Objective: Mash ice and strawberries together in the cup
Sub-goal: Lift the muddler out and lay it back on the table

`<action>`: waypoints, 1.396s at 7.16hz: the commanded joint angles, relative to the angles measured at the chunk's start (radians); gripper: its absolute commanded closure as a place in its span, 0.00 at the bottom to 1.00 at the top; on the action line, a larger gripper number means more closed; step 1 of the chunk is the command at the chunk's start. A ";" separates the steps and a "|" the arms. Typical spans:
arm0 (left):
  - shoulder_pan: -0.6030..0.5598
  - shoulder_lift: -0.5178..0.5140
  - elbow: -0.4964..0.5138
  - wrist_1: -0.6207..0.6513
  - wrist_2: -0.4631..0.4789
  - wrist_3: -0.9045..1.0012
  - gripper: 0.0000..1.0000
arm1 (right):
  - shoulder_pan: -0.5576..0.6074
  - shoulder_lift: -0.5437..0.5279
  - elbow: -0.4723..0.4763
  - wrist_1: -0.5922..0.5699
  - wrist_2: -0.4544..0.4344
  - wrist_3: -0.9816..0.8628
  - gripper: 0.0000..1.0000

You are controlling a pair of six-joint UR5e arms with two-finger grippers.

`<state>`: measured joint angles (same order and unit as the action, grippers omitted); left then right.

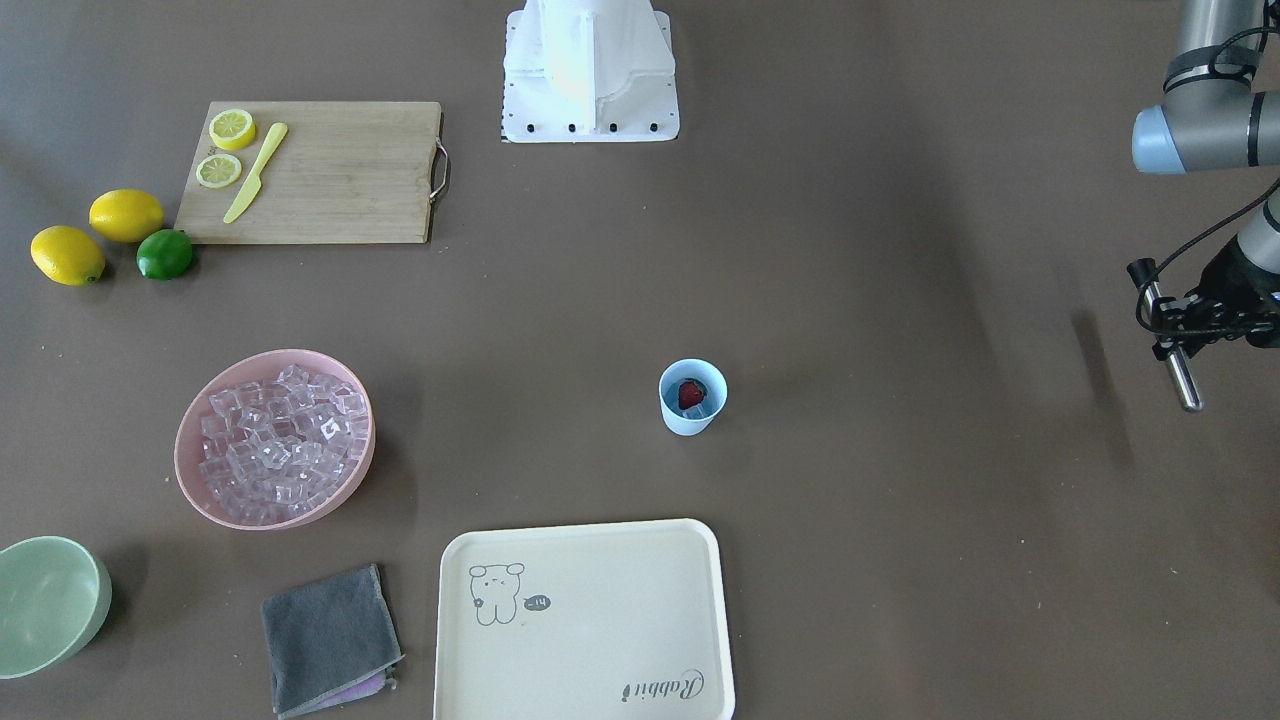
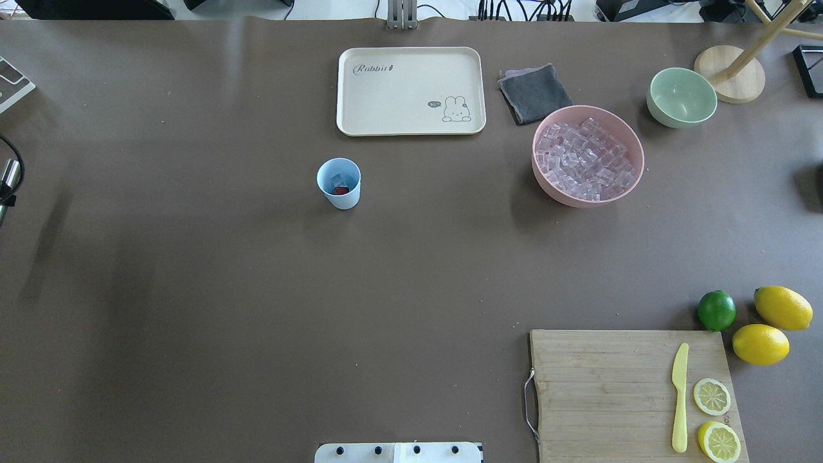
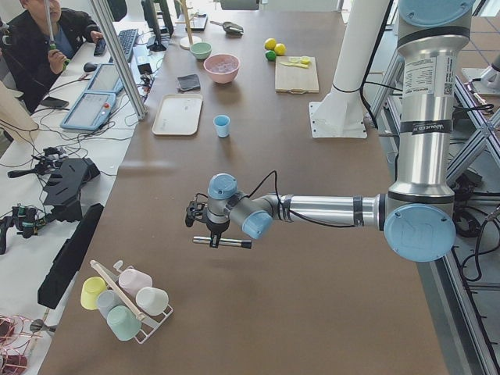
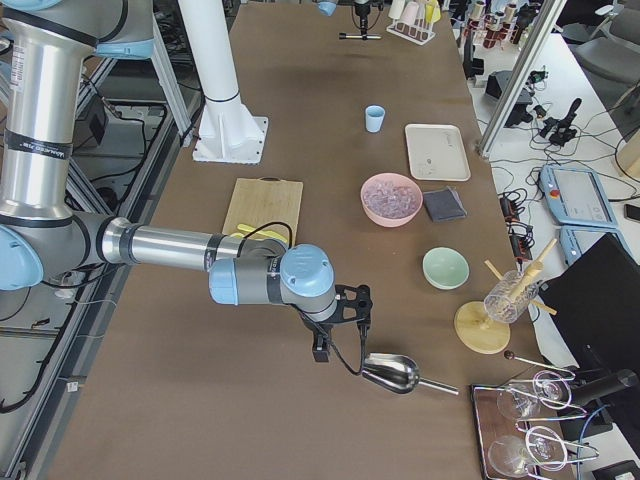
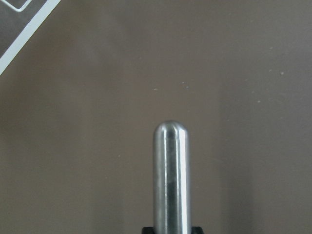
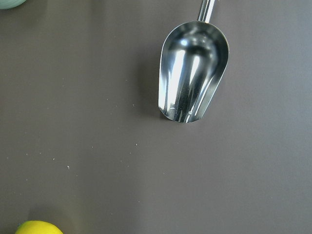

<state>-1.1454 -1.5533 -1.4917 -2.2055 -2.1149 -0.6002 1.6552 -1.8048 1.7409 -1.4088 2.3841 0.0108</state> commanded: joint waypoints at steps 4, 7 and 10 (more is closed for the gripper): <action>-0.263 -0.117 -0.019 0.176 -0.290 0.048 0.01 | 0.002 -0.008 0.008 0.008 -0.002 0.000 0.00; -0.419 -0.067 -0.246 0.548 -0.319 0.254 0.01 | 0.002 -0.004 0.014 0.010 0.000 0.000 0.00; -0.467 -0.015 -0.135 0.498 -0.292 0.406 0.01 | 0.002 0.004 0.005 0.008 0.018 0.002 0.00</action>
<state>-1.5912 -1.5833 -1.6736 -1.6931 -2.4136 -0.2920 1.6567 -1.8044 1.7478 -1.3994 2.3975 0.0121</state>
